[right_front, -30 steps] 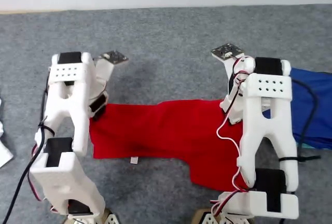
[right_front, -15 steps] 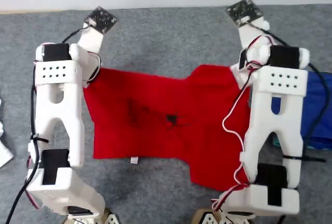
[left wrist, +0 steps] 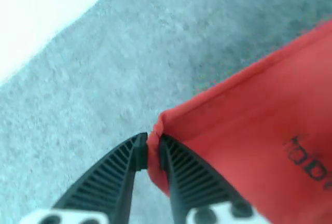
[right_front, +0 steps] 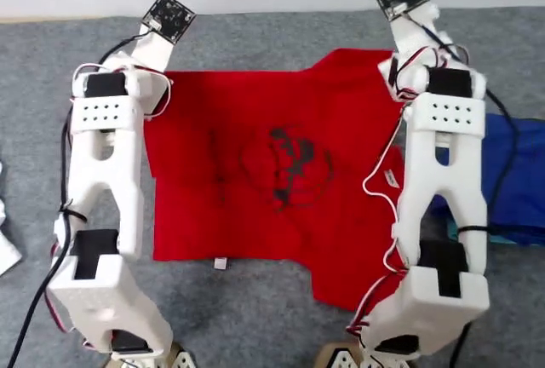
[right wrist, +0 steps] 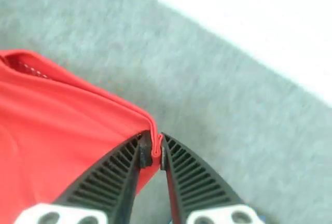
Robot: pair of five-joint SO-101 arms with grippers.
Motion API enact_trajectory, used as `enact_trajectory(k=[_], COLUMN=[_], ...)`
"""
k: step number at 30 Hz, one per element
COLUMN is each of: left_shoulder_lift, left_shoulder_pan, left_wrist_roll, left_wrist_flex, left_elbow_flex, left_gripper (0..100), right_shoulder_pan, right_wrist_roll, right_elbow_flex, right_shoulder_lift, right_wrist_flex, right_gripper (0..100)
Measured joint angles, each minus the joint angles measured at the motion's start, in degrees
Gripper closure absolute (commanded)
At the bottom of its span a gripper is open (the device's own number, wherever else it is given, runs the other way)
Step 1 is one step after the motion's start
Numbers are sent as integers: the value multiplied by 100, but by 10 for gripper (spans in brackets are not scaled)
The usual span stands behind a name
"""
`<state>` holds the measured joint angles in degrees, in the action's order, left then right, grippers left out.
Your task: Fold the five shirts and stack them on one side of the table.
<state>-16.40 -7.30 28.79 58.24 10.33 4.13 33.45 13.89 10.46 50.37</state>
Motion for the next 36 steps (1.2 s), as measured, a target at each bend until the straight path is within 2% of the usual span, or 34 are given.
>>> enact_trajectory(k=[12,19,23,36], left_shoulder_lift=[-62,-62,-62,-62], left_shoulder_pan=[158,176,185,281], left_wrist_roll=[0,0,492,1987], left_wrist_flex=[-1266,-1547,-923,2391], left_elbow_flex=[0,0,0,0], left_gripper=[996,996,996,996], right_shoulder_pan=[0,0,18,132], right_wrist_roll=[1125,1486,1556,1591], right_elbow_flex=[0,-9,-9,-9], right_shoulder_lift=[264,369,369,-202], right_wrist_flex=[-1837,-2040,-1486,1547], right_gripper=[987,988,988,988])
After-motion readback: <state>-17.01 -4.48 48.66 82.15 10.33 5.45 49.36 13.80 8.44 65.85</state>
